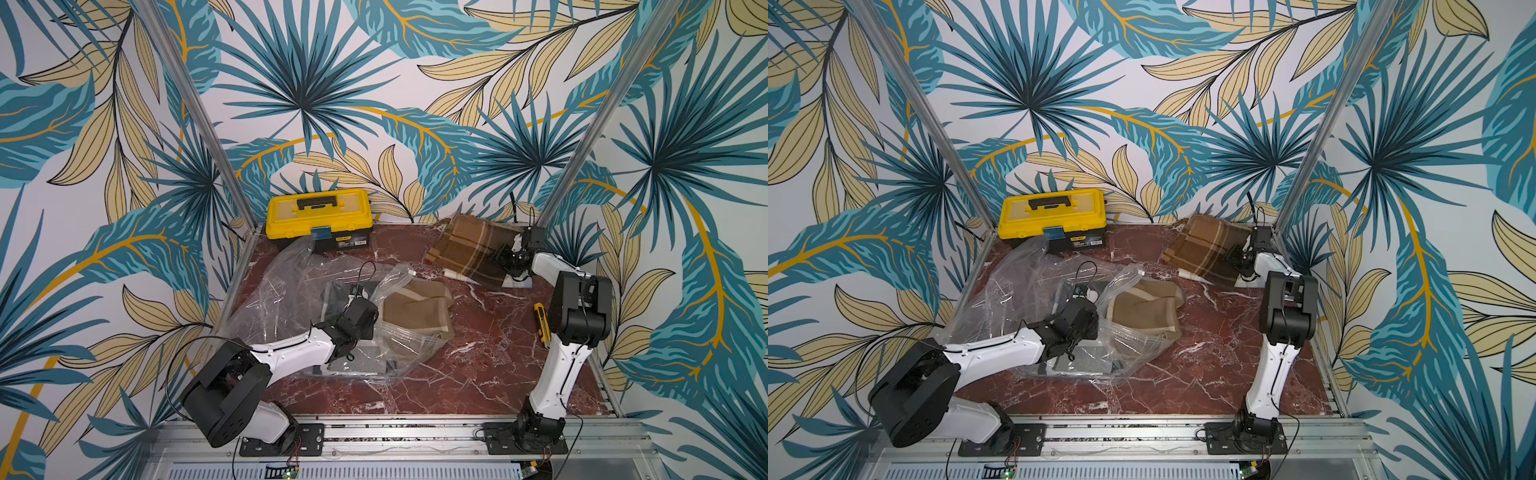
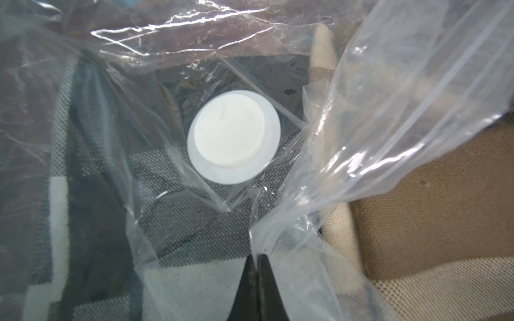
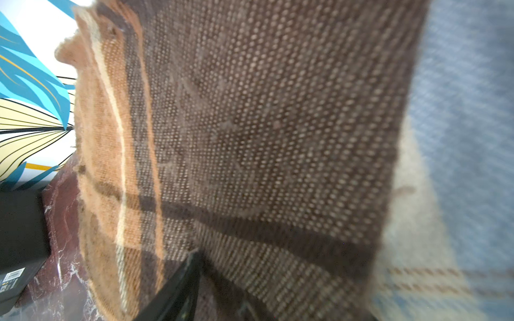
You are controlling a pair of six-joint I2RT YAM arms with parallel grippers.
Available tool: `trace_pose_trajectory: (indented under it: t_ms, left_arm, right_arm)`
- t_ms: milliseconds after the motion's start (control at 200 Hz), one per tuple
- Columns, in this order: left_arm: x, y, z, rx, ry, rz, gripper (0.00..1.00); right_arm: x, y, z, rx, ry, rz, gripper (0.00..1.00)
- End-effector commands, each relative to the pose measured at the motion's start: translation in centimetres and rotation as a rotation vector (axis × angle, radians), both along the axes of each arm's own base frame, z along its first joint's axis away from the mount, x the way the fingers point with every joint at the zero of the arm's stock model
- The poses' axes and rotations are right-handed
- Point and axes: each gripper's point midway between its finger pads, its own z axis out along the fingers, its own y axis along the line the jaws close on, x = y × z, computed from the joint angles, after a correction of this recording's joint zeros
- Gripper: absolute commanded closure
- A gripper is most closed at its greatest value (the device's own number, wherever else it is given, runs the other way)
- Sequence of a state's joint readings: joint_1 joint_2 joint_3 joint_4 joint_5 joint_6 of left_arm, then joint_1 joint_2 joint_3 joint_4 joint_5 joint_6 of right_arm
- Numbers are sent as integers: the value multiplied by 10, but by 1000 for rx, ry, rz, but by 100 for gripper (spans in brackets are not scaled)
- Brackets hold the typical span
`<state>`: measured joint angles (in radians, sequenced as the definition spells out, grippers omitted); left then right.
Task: Take the blanket out of the vacuum bag
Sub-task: Place the blanket at the corner of the board.
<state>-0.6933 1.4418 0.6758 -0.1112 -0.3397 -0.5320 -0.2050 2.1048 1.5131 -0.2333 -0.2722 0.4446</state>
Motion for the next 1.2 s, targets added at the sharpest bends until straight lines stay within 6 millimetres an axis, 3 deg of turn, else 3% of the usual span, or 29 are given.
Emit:
trace_pose_trajectory:
  t_ms: [0,40,105,150,426,576,756,836,921,1107,1192]
  left_arm:
    - [1,-6,2,-1,6,-8,100]
    - [1,-6,2,-2,5,-8,100]
    - [0,-5,3,-3,2,-7,100]
    - [-1,-5,3,-2,2,-6,100]
    - [-2,-6,-1,-5,6,-10,100]
    - [-3,-6,-3,-3,8,-10,100]
    - [-3,-7,-6,-5,16,-8,100]
    - [-2,-10,-6,-5,16,-13,100]
    - [0,-13,-5,-2,16,-20,100]
    - [-1,-17,-4,5,18,-29,100]
    - [-2,-15,-5,13,19,-27,100]
  right_arm:
    - [3,6,15,18,-25,26,56]
    - [3,7,14,22,-25,27,63]
    - [3,7,18,27,-28,24,85]
    - [2,7,21,26,-30,22,93]
    - [6,8,73,13,-80,40,100]
    - [11,-6,100,-19,-73,43,100]
    - [13,-22,108,24,-81,13,100]
    - [11,-25,104,45,-70,12,95]
    - [11,-20,94,82,-57,29,68]
    - [3,-16,62,108,-17,29,51]
    - [1,-17,52,97,11,39,52]
